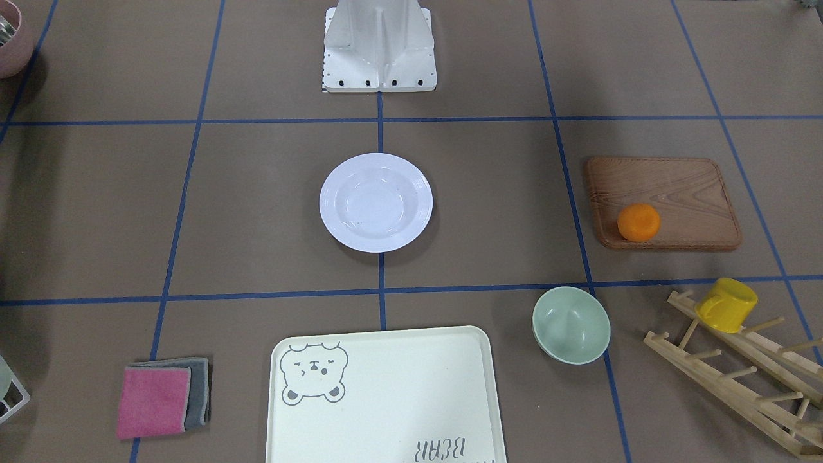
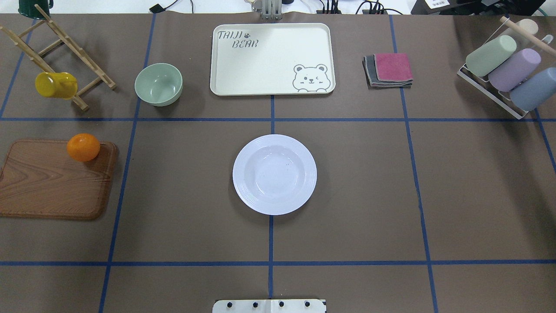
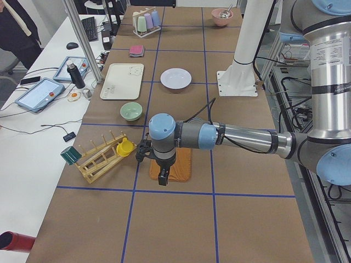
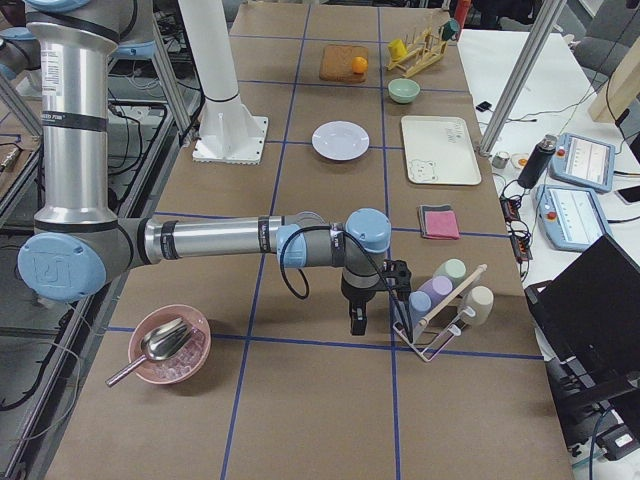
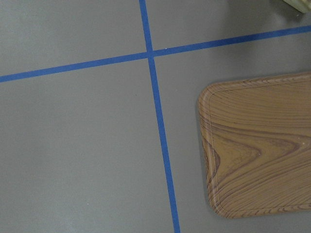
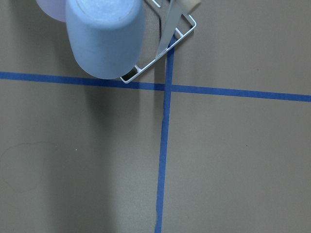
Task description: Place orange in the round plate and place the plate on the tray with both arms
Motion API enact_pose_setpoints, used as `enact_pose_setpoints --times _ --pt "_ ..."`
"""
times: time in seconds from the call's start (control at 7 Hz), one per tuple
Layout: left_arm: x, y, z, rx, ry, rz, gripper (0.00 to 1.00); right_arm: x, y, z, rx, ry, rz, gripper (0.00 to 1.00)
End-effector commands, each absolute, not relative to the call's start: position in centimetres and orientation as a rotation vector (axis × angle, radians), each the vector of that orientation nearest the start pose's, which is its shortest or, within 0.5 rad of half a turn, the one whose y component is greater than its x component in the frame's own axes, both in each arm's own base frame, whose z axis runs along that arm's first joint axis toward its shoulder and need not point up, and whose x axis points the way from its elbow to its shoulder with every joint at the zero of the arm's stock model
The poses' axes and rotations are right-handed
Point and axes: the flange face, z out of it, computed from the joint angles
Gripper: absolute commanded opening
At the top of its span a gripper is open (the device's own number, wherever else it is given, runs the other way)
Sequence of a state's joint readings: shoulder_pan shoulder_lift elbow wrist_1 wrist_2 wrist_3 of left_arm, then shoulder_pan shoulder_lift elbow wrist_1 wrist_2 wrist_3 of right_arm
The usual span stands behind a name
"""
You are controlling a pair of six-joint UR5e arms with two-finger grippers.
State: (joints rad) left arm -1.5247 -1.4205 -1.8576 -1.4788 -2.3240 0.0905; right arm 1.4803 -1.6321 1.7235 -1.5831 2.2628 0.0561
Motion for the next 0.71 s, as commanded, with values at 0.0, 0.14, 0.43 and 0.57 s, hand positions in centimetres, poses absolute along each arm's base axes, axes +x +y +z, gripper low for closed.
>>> enact_pose_setpoints --times 0.0,0.14,0.43,0.57 --pt "-4.5 -43.0 59.6 0.061 0.753 0.147 0.99 2.7 -47.4 61.9 0.026 -0.697 -0.061 1.00" --pt "-4.6 -43.0 59.5 0.062 0.751 0.148 0.99 2.7 -47.5 61.8 0.028 -0.697 -0.063 1.00" --pt "-4.5 -43.5 57.9 0.095 0.750 0.153 0.99 2.7 -47.5 61.4 0.040 -0.696 -0.073 1.00" --pt "-4.5 -44.2 55.5 0.148 0.746 0.175 0.99 2.7 -47.9 60.7 0.088 -0.697 -0.093 1.00"
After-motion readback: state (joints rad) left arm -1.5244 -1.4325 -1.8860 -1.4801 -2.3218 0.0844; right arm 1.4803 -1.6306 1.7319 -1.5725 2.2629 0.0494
